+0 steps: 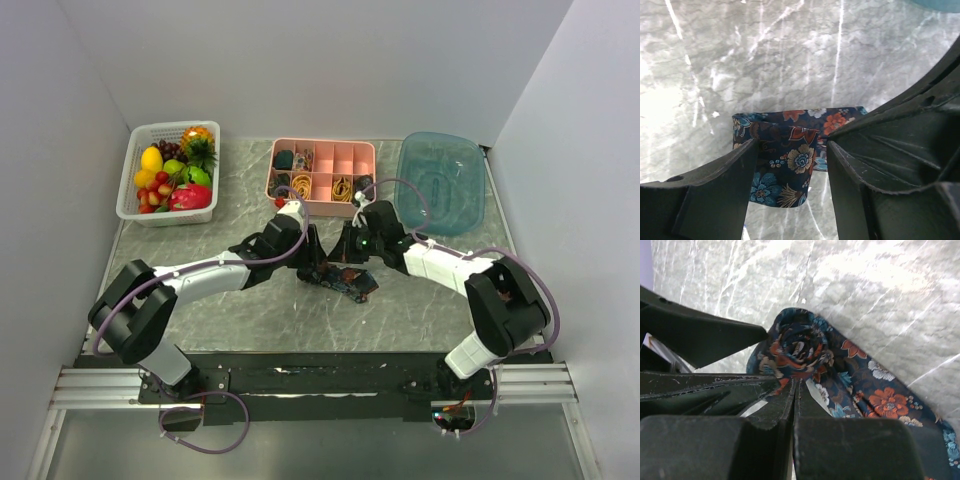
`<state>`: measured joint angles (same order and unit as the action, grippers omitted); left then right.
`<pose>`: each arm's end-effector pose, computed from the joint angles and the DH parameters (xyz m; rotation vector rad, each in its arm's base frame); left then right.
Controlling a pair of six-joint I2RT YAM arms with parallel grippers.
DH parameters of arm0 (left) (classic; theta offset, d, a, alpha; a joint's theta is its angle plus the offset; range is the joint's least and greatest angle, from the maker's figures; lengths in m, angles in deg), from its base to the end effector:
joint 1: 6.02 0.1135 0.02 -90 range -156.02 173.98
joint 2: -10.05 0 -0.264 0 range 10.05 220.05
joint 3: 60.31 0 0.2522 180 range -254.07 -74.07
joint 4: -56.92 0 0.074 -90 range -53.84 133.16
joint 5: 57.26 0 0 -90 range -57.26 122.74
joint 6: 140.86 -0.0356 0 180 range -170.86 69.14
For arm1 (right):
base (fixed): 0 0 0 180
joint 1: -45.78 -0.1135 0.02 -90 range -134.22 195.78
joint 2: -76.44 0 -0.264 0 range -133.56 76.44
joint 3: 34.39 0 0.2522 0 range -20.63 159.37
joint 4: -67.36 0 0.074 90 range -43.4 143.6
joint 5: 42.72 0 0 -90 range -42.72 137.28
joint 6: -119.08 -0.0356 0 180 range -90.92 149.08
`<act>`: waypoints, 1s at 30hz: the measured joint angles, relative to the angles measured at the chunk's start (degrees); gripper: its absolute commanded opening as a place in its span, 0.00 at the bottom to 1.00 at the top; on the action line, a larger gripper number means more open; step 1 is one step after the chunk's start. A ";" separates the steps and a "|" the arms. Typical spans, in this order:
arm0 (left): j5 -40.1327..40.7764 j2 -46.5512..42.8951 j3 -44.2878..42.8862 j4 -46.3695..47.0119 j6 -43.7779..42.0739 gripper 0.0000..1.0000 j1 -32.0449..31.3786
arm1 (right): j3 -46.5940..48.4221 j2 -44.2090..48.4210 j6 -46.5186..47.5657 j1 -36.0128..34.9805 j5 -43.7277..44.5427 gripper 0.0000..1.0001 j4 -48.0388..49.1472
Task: Roll the ties
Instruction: Roll the tie at the center of the board.
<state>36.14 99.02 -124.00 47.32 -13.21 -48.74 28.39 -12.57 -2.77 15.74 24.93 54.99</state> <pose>0.2462 -0.2245 0.2071 0.0654 2.2725 -0.7140 0.2748 0.1745 0.1993 -0.1884 2.3794 0.9906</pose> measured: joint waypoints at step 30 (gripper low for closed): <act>-5.25 -2.54 2.32 7.39 5.90 0.70 1.14 | -4.37 5.33 -0.28 0.11 -3.89 0.00 3.15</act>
<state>30.89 96.49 -121.68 54.71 -7.31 -47.60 24.01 -7.24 -3.06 15.85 21.04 58.14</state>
